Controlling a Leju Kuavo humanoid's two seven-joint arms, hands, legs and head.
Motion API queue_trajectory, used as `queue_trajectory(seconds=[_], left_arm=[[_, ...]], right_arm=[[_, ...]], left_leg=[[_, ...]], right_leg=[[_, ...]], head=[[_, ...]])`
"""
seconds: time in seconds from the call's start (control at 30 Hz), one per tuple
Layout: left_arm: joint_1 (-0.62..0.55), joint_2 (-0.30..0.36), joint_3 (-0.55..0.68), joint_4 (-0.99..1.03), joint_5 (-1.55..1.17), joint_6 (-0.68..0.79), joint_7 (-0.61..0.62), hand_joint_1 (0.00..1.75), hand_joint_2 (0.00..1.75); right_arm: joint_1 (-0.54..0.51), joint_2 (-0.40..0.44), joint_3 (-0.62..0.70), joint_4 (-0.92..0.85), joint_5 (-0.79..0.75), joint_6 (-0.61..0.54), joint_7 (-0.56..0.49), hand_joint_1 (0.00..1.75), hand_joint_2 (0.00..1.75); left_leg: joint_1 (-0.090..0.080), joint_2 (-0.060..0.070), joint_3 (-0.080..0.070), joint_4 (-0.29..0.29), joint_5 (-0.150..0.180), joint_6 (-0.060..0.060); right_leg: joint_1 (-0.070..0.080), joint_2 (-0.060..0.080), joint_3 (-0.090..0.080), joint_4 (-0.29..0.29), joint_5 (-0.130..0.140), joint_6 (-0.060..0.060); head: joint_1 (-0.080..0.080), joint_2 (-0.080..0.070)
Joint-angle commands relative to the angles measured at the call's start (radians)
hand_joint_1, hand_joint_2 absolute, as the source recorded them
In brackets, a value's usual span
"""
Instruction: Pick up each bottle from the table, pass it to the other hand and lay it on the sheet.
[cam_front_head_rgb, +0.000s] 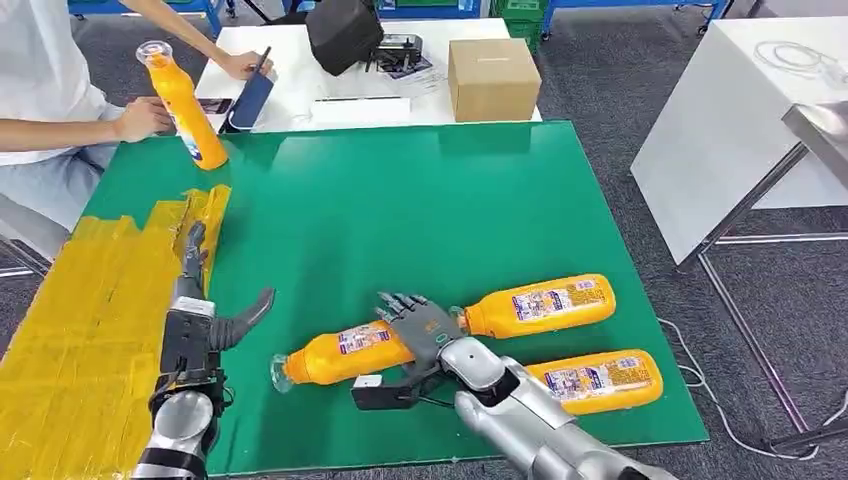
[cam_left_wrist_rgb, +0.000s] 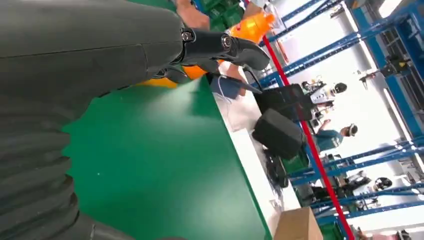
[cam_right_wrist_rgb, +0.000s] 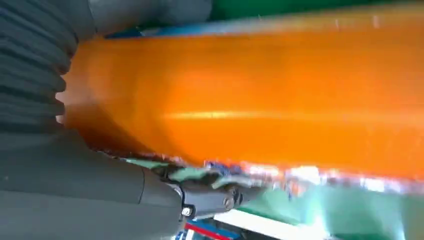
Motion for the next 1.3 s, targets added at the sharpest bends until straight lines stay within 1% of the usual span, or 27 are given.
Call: queue_trajectory(seconds=[0.03,0.13,0.2,0.23,0.3,0.4,0.53,0.57,0.6,0.63,0.67,0.77,0.87,0.97,1.07,1.3], left_arm=[[-0.044,0.008,-0.029,0.087,0.012,-0.005,0.001,0.00,1.75],[-0.044,0.008,-0.029,0.087,0.012,-0.005,0.001,0.00,1.75],[-0.039,0.009,-0.031,0.083,0.014,-0.005,0.001,0.00,1.75],[-0.036,0.009,-0.031,0.080,0.015,-0.005,0.001,0.00,1.75],[-0.030,0.009,-0.032,0.075,0.017,-0.005,0.001,0.00,1.75],[-0.018,0.009,-0.029,0.059,0.018,-0.002,0.001,0.00,1.75],[0.017,0.007,-0.012,0.004,0.019,0.000,0.004,0.00,1.75],[0.029,0.006,-0.009,-0.020,0.028,-0.007,0.008,0.00,1.75],[0.035,0.006,-0.008,-0.033,0.031,-0.009,0.010,0.00,1.75],[0.047,0.007,-0.008,-0.057,0.038,-0.015,0.013,0.00,1.75],[0.059,0.008,-0.007,-0.082,0.048,-0.022,0.019,0.00,1.75],[0.073,0.006,-0.004,-0.115,0.082,-0.035,0.030,0.00,1.75],[0.070,0.004,0.003,-0.114,0.153,-0.069,0.058,0.00,1.75],[0.070,0.011,-0.008,-0.121,0.213,-0.117,0.063,0.00,1.75],[0.071,0.011,-0.010,-0.124,0.213,-0.117,0.063,0.00,1.75],[0.071,0.011,-0.010,-0.124,0.213,-0.117,0.063,0.00,1.75]], right_arm=[[-0.007,0.004,0.019,0.154,-0.019,0.017,-0.012,1.73,1.75],[-0.007,0.004,0.019,0.154,-0.019,0.017,-0.012,1.73,1.75],[-0.003,0.003,0.018,0.144,-0.025,0.008,-0.011,1.75,1.75],[0.001,0.001,0.015,0.137,-0.030,0.000,-0.011,1.75,1.75],[0.005,-0.003,0.019,0.123,-0.032,-0.005,-0.006,1.75,1.75],[0.018,-0.007,0.008,0.086,-0.039,-0.041,0.003,1.75,1.75],[0.068,0.000,-0.063,-0.027,-0.053,-0.142,0.034,1.75,1.75],[0.095,0.003,-0.105,-0.079,-0.070,-0.192,0.033,1.75,1.75],[0.110,0.004,-0.126,-0.108,-0.079,-0.214,0.032,1.75,1.75],[0.142,0.004,-0.167,-0.174,-0.088,-0.268,0.028,1.75,1.75],[0.178,0.005,-0.209,-0.242,-0.103,-0.317,0.015,1.75,1.75],[0.251,0.012,-0.297,-0.364,-0.143,-0.417,-0.030,1.75,1.75],[0.282,0.032,-0.369,-0.390,-0.184,-0.475,-0.071,1.75,1.75],[0.293,0.053,-0.422,-0.387,-0.226,-0.511,-0.115,1.75,1.75],[0.293,0.052,-0.425,-0.385,-0.230,-0.512,-0.118,1.75,1.75],[0.293,0.052,-0.425,-0.385,-0.230,-0.512,-0.118,1.75,1.75]], left_leg=[[0.002,-0.002,-0.001,-0.002,0.003,0.000],[0.000,-0.004,0.004,-0.001,0.001,0.000],[0.002,-0.004,0.001,-0.002,0.003,0.000],[0.001,-0.003,0.004,-0.001,0.001,0.000],[0.000,-0.003,0.004,-0.002,0.001,0.000],[0.001,-0.003,0.004,-0.002,0.000,0.000],[0.001,-0.002,0.003,-0.001,0.001,0.000],[0.001,-0.002,0.003,-0.001,0.000,0.000],[0.002,-0.002,0.001,0.000,0.000,0.000],[0.001,-0.002,0.001,0.000,0.000,0.000],[0.000,-0.002,0.000,0.000,0.000,0.000],[0.000,-0.002,-0.004,0.000,0.000,0.000],[0.001,-0.002,-0.007,0.001,-0.002,0.000],[0.001,-0.002,-0.008,0.001,-0.002,0.000],[0.000,-0.001,-0.012,0.000,0.000,0.000],[0.000,-0.001,-0.011,0.000,0.000,0.000]], right_leg=[[0.002,-0.004,0.001,-0.003,0.002,-0.002],[0.001,-0.004,-0.003,-0.002,0.000,-0.001],[0.002,-0.005,-0.004,-0.004,0.002,-0.002],[0.001,-0.003,-0.002,-0.002,0.000,-0.001],[0.000,-0.003,-0.001,-0.002,0.000,-0.001],[0.001,-0.003,0.007,-0.003,0.000,-0.001],[0.001,-0.003,0.006,-0.003,0.001,-0.002],[0.001,-0.002,0.006,-0.002,0.000,-0.001],[0.002,-0.002,0.005,-0.002,0.001,-0.002],[0.001,-0.002,0.005,-0.001,0.000,-0.001],[0.000,-0.002,0.004,0.000,0.000,-0.001],[0.000,-0.002,0.000,0.000,0.000,-0.001],[0.001,-0.002,-0.003,0.000,-0.001,-0.002],[0.001,-0.002,-0.003,0.000,-0.001,-0.001],[0.001,-0.001,-0.008,0.000,0.000,0.000],[0.001,-0.002,-0.007,0.000,0.000,-0.001]], head=[[0.000,0.000],[0.000,0.000],[0.000,0.000],[0.000,0.000],[0.000,0.000],[0.000,0.000],[0.000,0.000],[0.000,0.000],[0.000,0.000],[0.000,0.000],[0.000,0.000],[0.000,0.000],[0.000,0.000],[0.000,0.000],[0.000,0.000],[0.000,0.000]])
